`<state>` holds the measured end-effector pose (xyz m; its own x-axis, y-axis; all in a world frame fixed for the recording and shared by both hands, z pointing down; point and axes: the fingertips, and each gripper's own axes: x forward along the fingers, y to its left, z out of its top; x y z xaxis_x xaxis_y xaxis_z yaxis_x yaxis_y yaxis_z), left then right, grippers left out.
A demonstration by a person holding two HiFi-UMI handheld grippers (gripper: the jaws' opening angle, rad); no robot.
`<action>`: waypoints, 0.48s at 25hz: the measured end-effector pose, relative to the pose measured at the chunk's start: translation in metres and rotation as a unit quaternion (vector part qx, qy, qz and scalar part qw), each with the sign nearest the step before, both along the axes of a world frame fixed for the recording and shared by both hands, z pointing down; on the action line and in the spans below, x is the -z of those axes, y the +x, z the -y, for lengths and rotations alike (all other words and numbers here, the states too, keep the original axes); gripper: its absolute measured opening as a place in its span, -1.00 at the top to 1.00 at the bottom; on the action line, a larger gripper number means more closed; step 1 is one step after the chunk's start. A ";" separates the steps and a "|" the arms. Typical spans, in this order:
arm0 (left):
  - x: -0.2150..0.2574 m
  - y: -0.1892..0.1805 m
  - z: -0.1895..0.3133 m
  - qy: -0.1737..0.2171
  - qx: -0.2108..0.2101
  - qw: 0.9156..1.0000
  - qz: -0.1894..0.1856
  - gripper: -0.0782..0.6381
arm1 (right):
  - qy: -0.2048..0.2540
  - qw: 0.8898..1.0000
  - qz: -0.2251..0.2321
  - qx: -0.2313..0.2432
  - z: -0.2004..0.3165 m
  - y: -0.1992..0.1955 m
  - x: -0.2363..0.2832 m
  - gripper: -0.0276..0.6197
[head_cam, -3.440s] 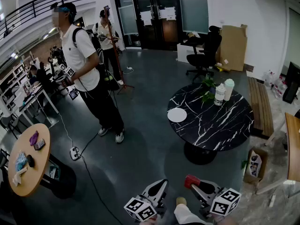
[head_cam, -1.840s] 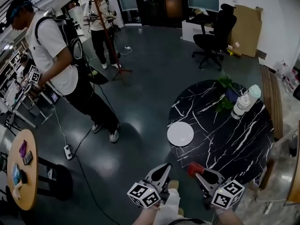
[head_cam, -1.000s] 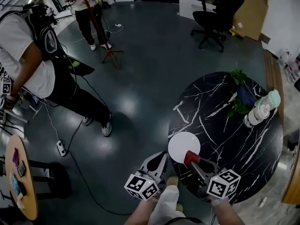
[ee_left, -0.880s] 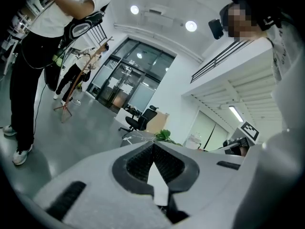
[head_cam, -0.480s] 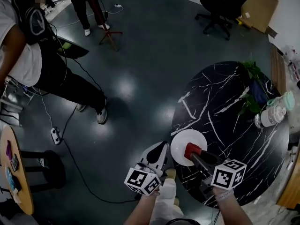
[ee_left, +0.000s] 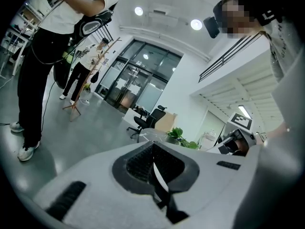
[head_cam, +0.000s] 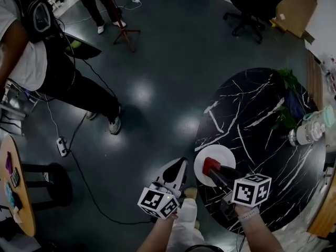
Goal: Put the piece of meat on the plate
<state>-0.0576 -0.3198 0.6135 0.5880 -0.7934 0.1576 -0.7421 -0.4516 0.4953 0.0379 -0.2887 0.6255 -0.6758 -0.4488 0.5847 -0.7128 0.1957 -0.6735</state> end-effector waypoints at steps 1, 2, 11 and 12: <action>0.001 -0.001 0.000 0.000 0.001 1.000 0.000 0.76 | 0.003 1.000 -0.007 0.000 0.001 0.001 0.000 0.65; 0.002 -0.003 0.001 0.001 0.003 1.000 0.000 0.76 | 0.006 1.000 -0.014 0.000 0.002 0.002 0.000 0.65; 0.004 -0.003 -0.004 0.003 0.004 1.000 -0.004 0.76 | 0.047 0.996 -0.078 0.010 0.005 0.011 0.004 0.64; 0.004 -0.002 -0.004 0.003 0.004 1.000 -0.004 0.76 | 0.053 0.995 -0.084 0.010 0.005 0.013 0.005 0.64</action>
